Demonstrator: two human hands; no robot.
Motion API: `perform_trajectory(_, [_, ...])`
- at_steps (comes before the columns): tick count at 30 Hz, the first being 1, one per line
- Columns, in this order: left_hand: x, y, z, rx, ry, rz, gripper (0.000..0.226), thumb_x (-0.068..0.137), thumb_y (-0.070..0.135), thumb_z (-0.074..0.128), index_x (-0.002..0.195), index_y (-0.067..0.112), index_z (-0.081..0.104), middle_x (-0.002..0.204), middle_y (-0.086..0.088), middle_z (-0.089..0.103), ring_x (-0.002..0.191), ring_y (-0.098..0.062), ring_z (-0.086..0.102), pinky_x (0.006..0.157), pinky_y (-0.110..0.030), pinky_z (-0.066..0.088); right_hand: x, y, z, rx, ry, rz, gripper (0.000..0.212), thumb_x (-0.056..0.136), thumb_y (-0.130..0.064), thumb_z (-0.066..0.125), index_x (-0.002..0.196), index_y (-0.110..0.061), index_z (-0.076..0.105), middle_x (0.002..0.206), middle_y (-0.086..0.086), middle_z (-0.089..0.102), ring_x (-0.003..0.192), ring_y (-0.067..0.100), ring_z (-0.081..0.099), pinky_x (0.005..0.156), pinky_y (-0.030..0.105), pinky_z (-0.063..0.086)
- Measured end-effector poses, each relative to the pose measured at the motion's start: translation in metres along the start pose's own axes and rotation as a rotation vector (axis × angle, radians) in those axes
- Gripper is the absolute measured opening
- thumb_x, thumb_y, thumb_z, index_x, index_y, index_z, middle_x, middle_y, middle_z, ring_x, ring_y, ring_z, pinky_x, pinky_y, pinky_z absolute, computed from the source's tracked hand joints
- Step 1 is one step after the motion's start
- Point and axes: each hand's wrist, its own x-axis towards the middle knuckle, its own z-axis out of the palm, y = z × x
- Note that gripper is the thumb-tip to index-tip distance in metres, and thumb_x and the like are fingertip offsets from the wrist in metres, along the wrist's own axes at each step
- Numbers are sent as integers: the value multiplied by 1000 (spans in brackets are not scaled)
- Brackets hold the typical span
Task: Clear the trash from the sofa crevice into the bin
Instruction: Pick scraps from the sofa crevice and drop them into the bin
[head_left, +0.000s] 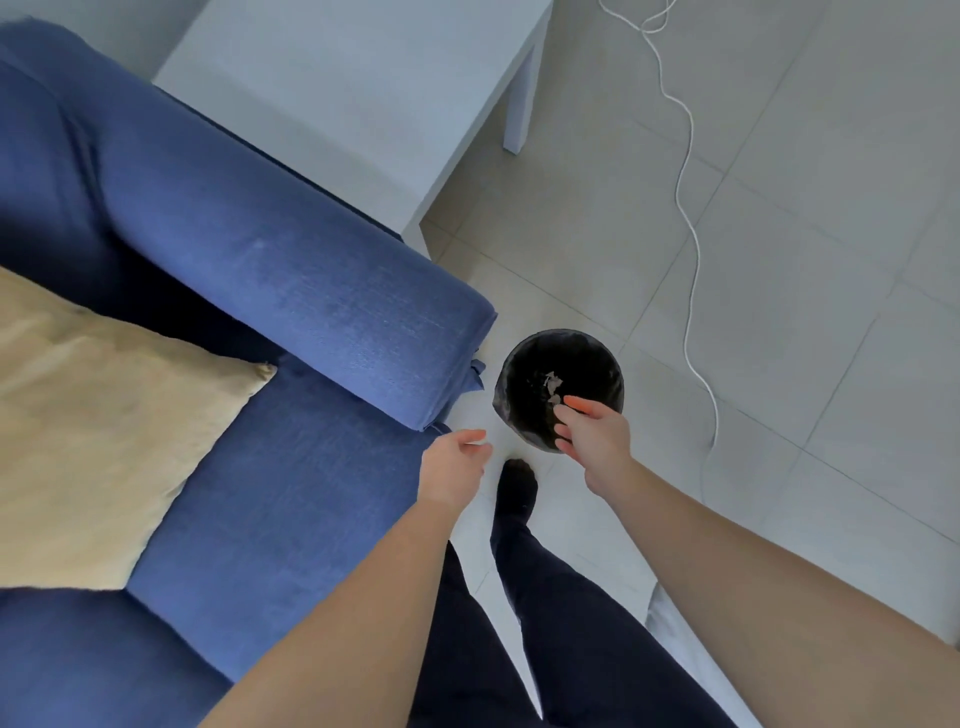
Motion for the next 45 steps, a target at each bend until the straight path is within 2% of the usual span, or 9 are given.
perform_trajectory(7, [-27,-22,-71,-58,107,30,30,92,24,58,115,34,74,82,6,73,75,-18,65,69,-27,53,-57,13,54,-122,-136,7,23,95,-6,75,117,-10,75,85,6,68,84,21,62,97,43,60])
perform_trajectory(10, [-28,-39,-105,-122,145,24,30,96,24,59,123,33,71,95,3,78,89,-25,74,70,-28,56,-76,29,88,-178,-173,8,17,93,-4,74,108,-10,78,85,10,65,81,22,58,84,35,58])
perform_trajectory(16, [-8,-74,-175,-169,241,27,38,99,27,58,134,28,70,119,5,76,102,-15,72,68,-21,49,-97,62,168,-297,-265,-1,26,93,-15,77,119,-12,76,89,7,71,85,18,68,88,35,63])
perform_trajectory(25, [67,-76,-284,-167,356,87,37,100,29,63,136,24,69,116,10,70,108,-11,62,82,-26,51,-106,71,306,-245,-251,28,42,91,-17,79,132,-13,71,115,14,77,88,14,70,73,21,65])
perform_trajectory(36, [200,-36,-361,45,458,113,44,101,18,61,144,13,60,130,-9,72,118,-29,69,99,-41,56,-53,59,457,8,-169,189,55,92,-12,80,144,-15,62,108,8,77,100,17,76,91,32,64])
perform_trajectory(39, [229,-32,-369,136,500,125,40,99,13,59,139,7,62,128,-16,70,121,-33,66,102,-39,52,-40,60,487,70,-111,291,50,92,-13,81,139,-16,65,99,4,78,85,12,76,80,27,66])
perform_trajectory(41, [244,-29,-373,210,492,144,36,100,10,57,135,4,63,127,-20,66,121,-36,61,105,-38,46,-34,58,502,84,-77,354,38,96,-11,75,133,-7,67,89,6,76,74,13,74,60,22,65])
perform_trajectory(43, [262,-30,-376,215,487,141,34,100,9,58,133,4,65,129,-21,63,121,-38,59,106,-38,43,-27,53,511,92,-59,405,12,105,-8,61,109,-1,70,82,8,70,66,16,67,41,19,58])
perform_trajectory(45, [282,-33,-379,177,487,117,34,99,13,62,132,9,67,130,-21,63,120,-38,60,105,-36,44,-18,53,519,56,-108,410,34,110,-7,45,79,-5,59,75,8,63,55,16,57,41,18,56])
